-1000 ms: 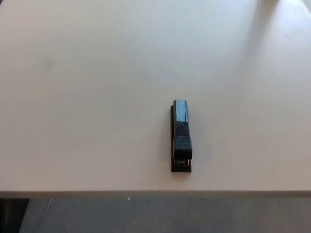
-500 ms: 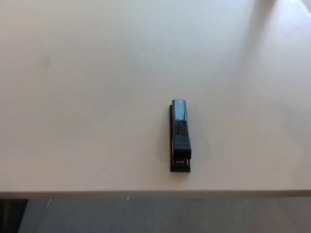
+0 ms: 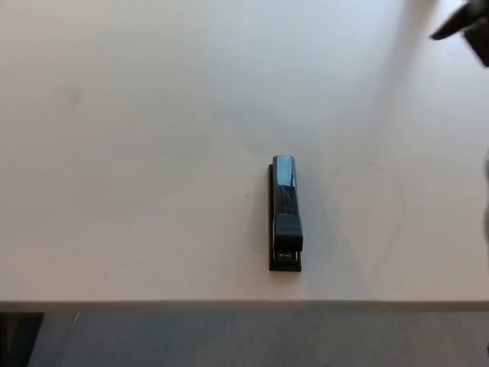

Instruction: The robot uses its right hand to press on the stapler that is in the middle of the desk

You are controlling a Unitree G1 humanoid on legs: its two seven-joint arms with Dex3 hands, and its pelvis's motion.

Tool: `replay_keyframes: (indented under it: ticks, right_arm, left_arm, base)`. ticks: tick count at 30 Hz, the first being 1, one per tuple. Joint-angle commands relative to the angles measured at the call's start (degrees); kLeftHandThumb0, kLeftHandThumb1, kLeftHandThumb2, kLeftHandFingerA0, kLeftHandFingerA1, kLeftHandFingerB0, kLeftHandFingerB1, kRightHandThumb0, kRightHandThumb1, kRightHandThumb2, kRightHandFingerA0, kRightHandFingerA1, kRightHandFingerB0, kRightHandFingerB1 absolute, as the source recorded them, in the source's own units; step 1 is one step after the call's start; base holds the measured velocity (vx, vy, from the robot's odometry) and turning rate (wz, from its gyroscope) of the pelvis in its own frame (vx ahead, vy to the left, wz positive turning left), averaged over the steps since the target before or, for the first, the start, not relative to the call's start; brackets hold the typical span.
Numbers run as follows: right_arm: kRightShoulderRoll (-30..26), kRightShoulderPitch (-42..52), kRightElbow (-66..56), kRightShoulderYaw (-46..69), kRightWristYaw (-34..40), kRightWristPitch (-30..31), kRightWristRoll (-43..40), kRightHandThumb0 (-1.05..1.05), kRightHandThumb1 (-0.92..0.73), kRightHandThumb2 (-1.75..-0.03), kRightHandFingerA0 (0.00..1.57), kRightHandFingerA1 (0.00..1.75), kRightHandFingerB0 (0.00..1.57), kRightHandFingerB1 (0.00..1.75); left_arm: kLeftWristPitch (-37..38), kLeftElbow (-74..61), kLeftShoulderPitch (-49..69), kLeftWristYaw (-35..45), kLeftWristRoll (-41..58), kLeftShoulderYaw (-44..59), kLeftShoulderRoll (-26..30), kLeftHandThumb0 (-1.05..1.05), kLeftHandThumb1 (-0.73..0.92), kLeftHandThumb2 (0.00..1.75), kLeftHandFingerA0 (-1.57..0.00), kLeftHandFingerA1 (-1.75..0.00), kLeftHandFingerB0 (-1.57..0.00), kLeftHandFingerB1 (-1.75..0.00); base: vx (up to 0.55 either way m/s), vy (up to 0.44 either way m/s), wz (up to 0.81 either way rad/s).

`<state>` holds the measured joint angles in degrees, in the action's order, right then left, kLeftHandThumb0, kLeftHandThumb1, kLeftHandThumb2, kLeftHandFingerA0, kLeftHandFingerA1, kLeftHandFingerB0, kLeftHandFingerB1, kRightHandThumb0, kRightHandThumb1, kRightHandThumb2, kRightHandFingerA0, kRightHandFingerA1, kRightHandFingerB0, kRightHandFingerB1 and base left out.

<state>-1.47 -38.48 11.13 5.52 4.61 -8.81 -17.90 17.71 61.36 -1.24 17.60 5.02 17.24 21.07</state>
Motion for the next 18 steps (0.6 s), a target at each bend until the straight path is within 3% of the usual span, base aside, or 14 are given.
replay_keyframes:
  ticks: [1, 5, 13, 15, 18]
  right_arm:
    - [8.4, -2.6, 9.2, -10.1, 2.5, 0.7, 10.2, -0.13, -0.81, -0.66, 1.26, 1.13, 0.76, 1.02]
    - [11.0, -3.2, 15.6, -11.5, 4.0, -0.4, 11.8, -0.18, -0.81, -0.64, 1.22, 1.19, 0.72, 1.13]
    - [15.2, -4.2, 30.7, -11.9, 2.9, -6.7, 12.8, -0.18, -0.81, -0.64, 1.2, 1.26, 0.75, 1.09]
    - [15.9, -4.6, 34.3, -11.7, 3.9, -5.3, 13.1, -0.19, -0.81, -0.68, 1.19, 1.29, 0.76, 1.17]
    - [16.5, -5.3, 40.1, -10.0, 3.2, -8.0, 12.3, -0.16, -0.82, -0.69, 1.15, 1.29, 0.76, 1.11]
  left_arm:
    - [1.6, 1.2, 0.0, 1.6, 0.6, 0.0, 2.0, -0.2, 0.87, 1.27, -0.02, -0.49, -0.01, -0.49]
    - [1.7, 1.3, -0.1, 1.3, 0.4, 0.0, 2.0, -0.2, 0.87, 1.27, -0.02, -0.49, -0.01, -0.49]
    - [1.3, 0.8, 0.4, 1.2, 0.3, -0.4, 2.0, -0.19, 0.88, 1.27, -0.02, -0.48, -0.01, -0.48]
    - [1.5, 0.3, 0.7, 1.2, 0.3, -0.5, 2.0, -0.18, 0.88, 1.28, -0.02, -0.48, -0.01, -0.49]
    - [2.2, 0.7, 0.5, 1.4, 0.4, -0.6, 1.9, -0.19, 0.87, 1.27, -0.03, -0.49, -0.02, -0.49]
  base:
    - [0.0, 0.0, 0.0]
    - [0.0, -0.003, 0.02]
    - [0.0, 0.0, 0.0]
    - [0.0, 0.0, 0.0]
    - [0.0, 0.0, 0.0]
